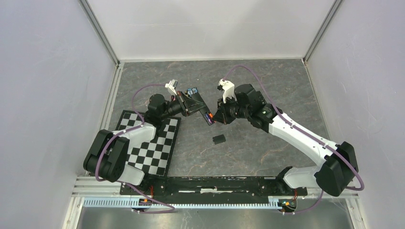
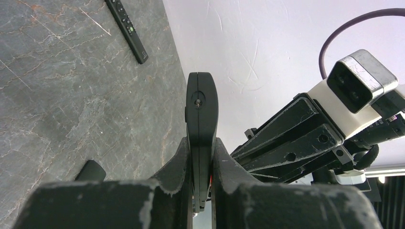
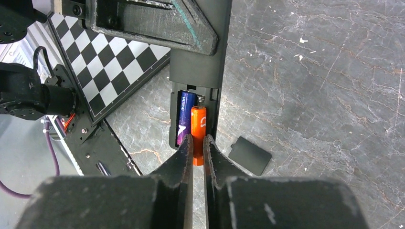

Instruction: Load the batteries into the remote control

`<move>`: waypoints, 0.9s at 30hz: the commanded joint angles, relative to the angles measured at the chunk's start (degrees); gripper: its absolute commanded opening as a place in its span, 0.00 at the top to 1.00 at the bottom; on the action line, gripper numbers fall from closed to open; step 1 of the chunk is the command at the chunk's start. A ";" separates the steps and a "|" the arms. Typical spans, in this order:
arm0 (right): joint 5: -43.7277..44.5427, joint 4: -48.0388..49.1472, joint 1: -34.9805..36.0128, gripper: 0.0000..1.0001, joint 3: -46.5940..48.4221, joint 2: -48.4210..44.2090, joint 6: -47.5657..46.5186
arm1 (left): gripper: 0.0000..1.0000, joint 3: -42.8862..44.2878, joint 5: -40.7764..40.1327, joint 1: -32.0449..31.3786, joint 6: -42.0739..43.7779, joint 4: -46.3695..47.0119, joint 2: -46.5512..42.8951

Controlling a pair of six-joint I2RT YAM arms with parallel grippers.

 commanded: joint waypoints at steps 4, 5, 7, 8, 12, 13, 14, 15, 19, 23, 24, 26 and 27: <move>1.80 -0.78 0.53 0.81 2.86 0.79 -0.42 | 0.98 1.54 0.52 -0.24 -1.72 3.58 0.05; 1.37 -0.51 0.50 0.80 2.65 0.74 -0.38 | 0.98 1.59 0.44 -0.29 -1.76 3.58 0.03; 0.84 -0.13 0.48 0.79 2.66 0.85 -0.19 | 0.98 1.59 0.48 -0.25 -1.93 3.67 0.13; 0.55 -0.07 0.53 0.78 2.67 0.90 -0.13 | 0.98 1.59 0.48 -0.23 -1.94 3.66 0.13; -0.70 0.47 0.62 0.78 2.44 0.92 0.14 | 0.98 1.64 0.33 -0.24 -1.95 3.67 0.12; -0.84 0.42 0.61 0.78 2.47 0.87 0.17 | 0.98 1.62 0.31 -0.29 -1.94 3.70 0.10; -0.93 0.68 0.62 0.79 2.35 0.73 0.19 | 0.98 1.67 0.23 -0.26 -2.01 3.74 0.16; -0.99 0.88 0.62 0.81 2.19 0.56 0.32 | 0.98 1.69 0.22 -0.23 -1.94 3.67 0.25; -0.93 1.04 0.60 0.89 2.18 0.35 0.58 | 0.98 1.82 0.13 -0.28 -2.00 3.67 0.51; -0.74 0.97 0.62 0.94 2.18 -0.06 0.53 | 0.98 1.44 -0.73 -0.30 -1.53 3.71 0.38; -0.65 0.86 0.62 0.94 2.16 -0.12 0.50 | 0.98 1.33 -1.19 -0.29 -1.43 3.69 0.27; -0.55 0.75 0.63 0.95 2.16 -0.16 0.50 | 0.98 1.20 -2.01 -0.30 -1.25 3.75 0.17; -0.48 0.77 0.60 0.95 2.16 -0.24 0.52 | 0.98 1.29 -2.23 -0.28 -1.08 3.69 0.06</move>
